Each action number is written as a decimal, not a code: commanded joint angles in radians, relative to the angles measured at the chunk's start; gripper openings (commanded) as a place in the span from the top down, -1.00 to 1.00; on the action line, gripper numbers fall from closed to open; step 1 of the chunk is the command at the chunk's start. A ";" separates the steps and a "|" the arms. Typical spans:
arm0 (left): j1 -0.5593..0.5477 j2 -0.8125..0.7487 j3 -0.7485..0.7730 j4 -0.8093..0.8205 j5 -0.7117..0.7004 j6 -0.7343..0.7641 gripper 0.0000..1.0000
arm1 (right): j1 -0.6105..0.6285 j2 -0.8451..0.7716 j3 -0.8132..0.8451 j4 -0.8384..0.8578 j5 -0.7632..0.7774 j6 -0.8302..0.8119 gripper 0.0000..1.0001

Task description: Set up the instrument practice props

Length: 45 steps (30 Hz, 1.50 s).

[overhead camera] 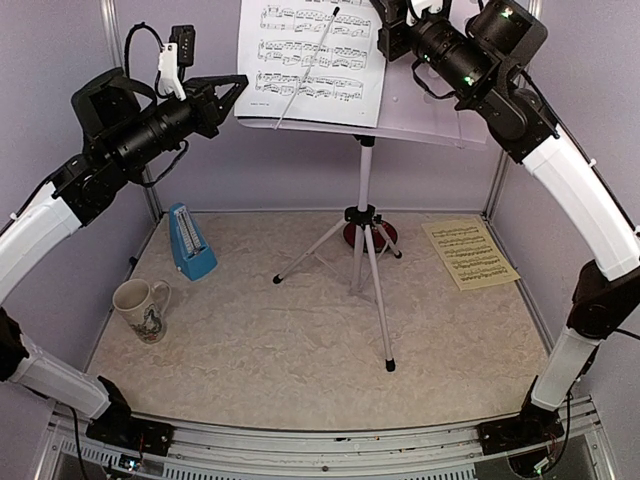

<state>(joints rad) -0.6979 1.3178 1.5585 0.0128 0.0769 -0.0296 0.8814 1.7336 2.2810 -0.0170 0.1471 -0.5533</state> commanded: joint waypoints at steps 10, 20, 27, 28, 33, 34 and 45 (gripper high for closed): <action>-0.042 -0.031 -0.065 0.054 -0.108 0.038 1.00 | 0.008 0.027 0.028 0.039 0.007 -0.010 1.00; -0.040 -0.041 -0.077 0.079 -0.184 0.059 1.00 | 0.007 0.018 0.012 0.045 0.006 -0.005 1.00; -0.041 -0.035 -0.071 0.086 -0.181 0.052 0.63 | 0.008 -0.006 0.001 0.052 0.002 0.010 0.40; -0.041 -0.034 -0.069 0.085 -0.178 0.050 0.56 | 0.008 -0.013 -0.003 0.054 -0.001 0.013 0.31; -0.061 -0.038 -0.070 0.077 -0.186 0.051 0.19 | 0.009 -0.036 -0.007 0.047 -0.009 0.023 -0.08; -0.066 -0.042 -0.072 0.074 -0.195 0.051 0.12 | 0.009 -0.040 -0.007 0.040 -0.013 0.029 -0.17; -0.125 -0.126 -0.155 0.069 -0.311 0.042 -0.83 | 0.032 -0.158 -0.089 -0.087 -0.048 0.130 -0.94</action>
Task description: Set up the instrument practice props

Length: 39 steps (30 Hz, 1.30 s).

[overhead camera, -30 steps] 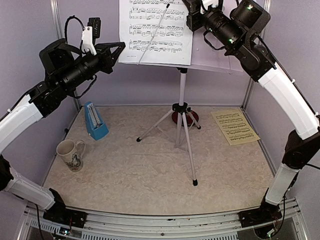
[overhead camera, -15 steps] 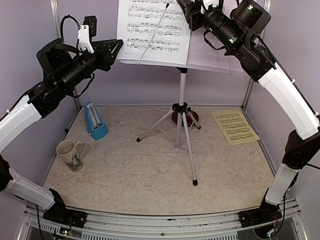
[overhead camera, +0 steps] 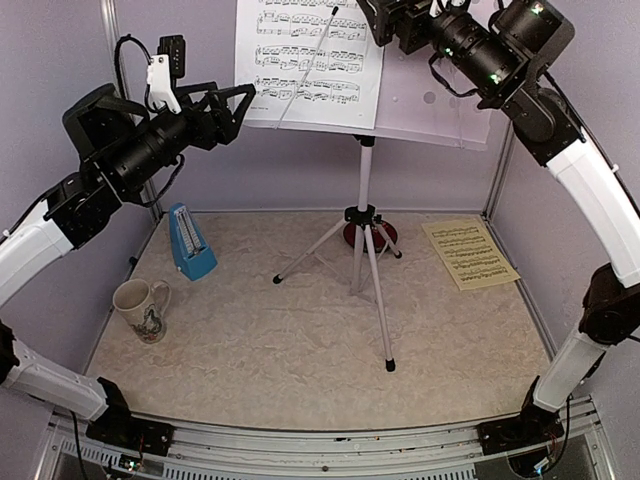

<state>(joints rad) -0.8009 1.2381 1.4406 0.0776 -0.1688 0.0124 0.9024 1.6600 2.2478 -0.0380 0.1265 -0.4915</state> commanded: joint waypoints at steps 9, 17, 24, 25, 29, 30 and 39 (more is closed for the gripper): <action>-0.103 -0.185 -0.254 0.022 -0.158 -0.011 -0.98 | 0.021 -0.305 -0.336 -0.190 -0.174 0.214 -0.98; -0.194 -0.249 -0.443 0.090 -0.207 -0.023 -0.98 | 0.139 -0.410 -0.603 -0.270 -0.228 0.265 -0.91; -0.252 -0.226 -0.573 0.158 -0.234 -0.048 -0.98 | 0.160 -0.568 -1.027 -0.147 -0.219 0.452 -0.85; -0.253 -0.218 -0.597 0.167 -0.230 -0.060 -0.98 | 0.160 -0.593 -1.091 -0.129 -0.192 0.485 -0.84; -0.237 -0.169 -0.671 0.211 -0.206 -0.081 -0.97 | 0.151 -0.657 -1.315 -0.067 -0.089 0.589 -0.80; -0.221 -0.145 -0.675 0.211 -0.174 -0.080 -0.97 | 0.131 -0.663 -1.350 -0.056 -0.083 0.616 -0.79; -0.050 0.132 -0.589 0.213 0.113 0.077 -0.75 | -0.132 -0.629 -1.537 0.083 -0.221 0.808 -0.66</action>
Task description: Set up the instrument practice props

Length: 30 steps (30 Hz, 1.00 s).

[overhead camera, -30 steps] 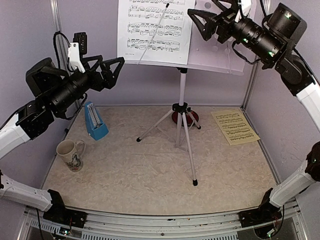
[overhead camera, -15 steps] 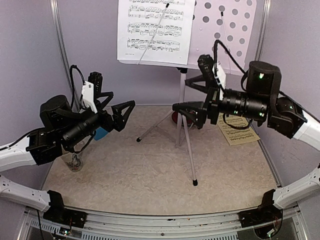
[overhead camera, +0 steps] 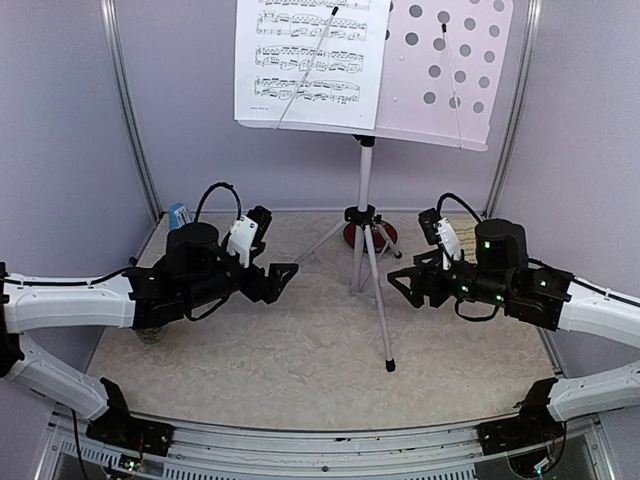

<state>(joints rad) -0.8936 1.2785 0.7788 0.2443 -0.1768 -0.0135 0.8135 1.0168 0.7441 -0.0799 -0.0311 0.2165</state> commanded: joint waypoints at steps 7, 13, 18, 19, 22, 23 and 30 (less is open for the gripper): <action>0.078 0.370 0.298 0.011 0.152 0.307 -0.47 | -0.045 0.117 -0.063 0.237 -0.083 0.124 -0.51; 0.078 0.521 0.417 0.048 0.123 0.420 -0.32 | -0.045 0.192 -0.050 0.292 -0.064 0.135 -0.42; 0.084 0.614 0.507 0.055 0.075 0.507 -0.17 | -0.045 0.275 -0.012 0.316 -0.048 0.131 -0.34; 0.084 0.628 0.523 0.053 0.067 0.526 -0.15 | -0.045 0.291 -0.002 0.319 -0.040 0.130 -0.31; 0.084 0.661 0.551 0.055 0.051 0.572 0.00 | -0.045 0.336 0.028 0.321 -0.025 0.131 -0.20; 0.084 0.666 0.555 0.061 0.043 0.586 0.07 | -0.045 0.349 0.038 0.322 -0.030 0.130 -0.17; 0.132 0.618 0.521 0.048 0.018 0.614 0.63 | -0.046 0.406 0.088 0.331 -0.064 0.139 0.23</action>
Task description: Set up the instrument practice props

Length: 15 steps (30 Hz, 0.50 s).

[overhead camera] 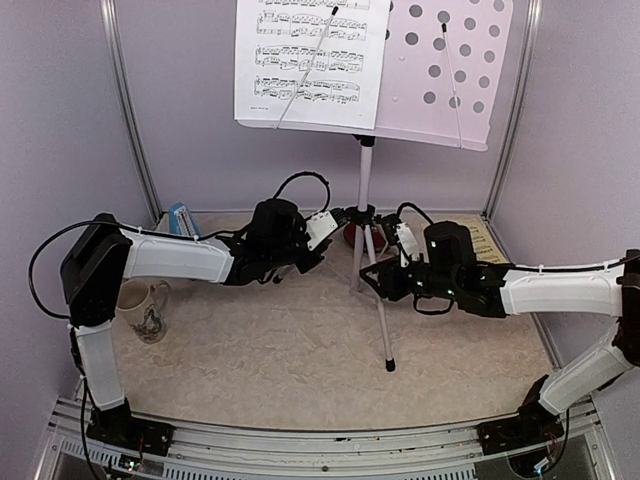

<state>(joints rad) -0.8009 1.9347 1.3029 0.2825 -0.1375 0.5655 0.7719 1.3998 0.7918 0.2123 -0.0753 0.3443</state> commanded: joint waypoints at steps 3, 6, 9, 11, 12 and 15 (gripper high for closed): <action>0.073 -0.090 -0.041 0.015 -0.015 0.023 0.88 | -0.004 0.054 0.052 0.062 -0.064 0.018 0.43; 0.101 -0.128 -0.075 0.023 -0.009 0.012 0.97 | -0.002 0.105 0.085 0.086 -0.109 0.028 0.65; 0.120 -0.148 -0.099 0.021 -0.005 0.013 1.00 | 0.007 0.159 0.135 0.107 -0.137 0.030 0.82; 0.134 -0.158 -0.114 0.022 -0.011 0.020 1.00 | 0.019 0.195 0.175 0.113 -0.146 0.027 0.90; 0.141 -0.162 -0.121 0.021 -0.012 0.022 1.00 | 0.027 0.214 0.196 0.115 -0.149 0.026 0.94; 0.161 -0.177 -0.138 0.019 -0.010 0.033 1.00 | 0.058 0.268 0.251 0.127 -0.157 0.028 1.00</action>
<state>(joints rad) -0.6872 1.8290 1.1839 0.2684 -0.0906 0.5774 0.7914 1.6115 0.9668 0.2836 -0.1963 0.3630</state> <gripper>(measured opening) 0.121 0.114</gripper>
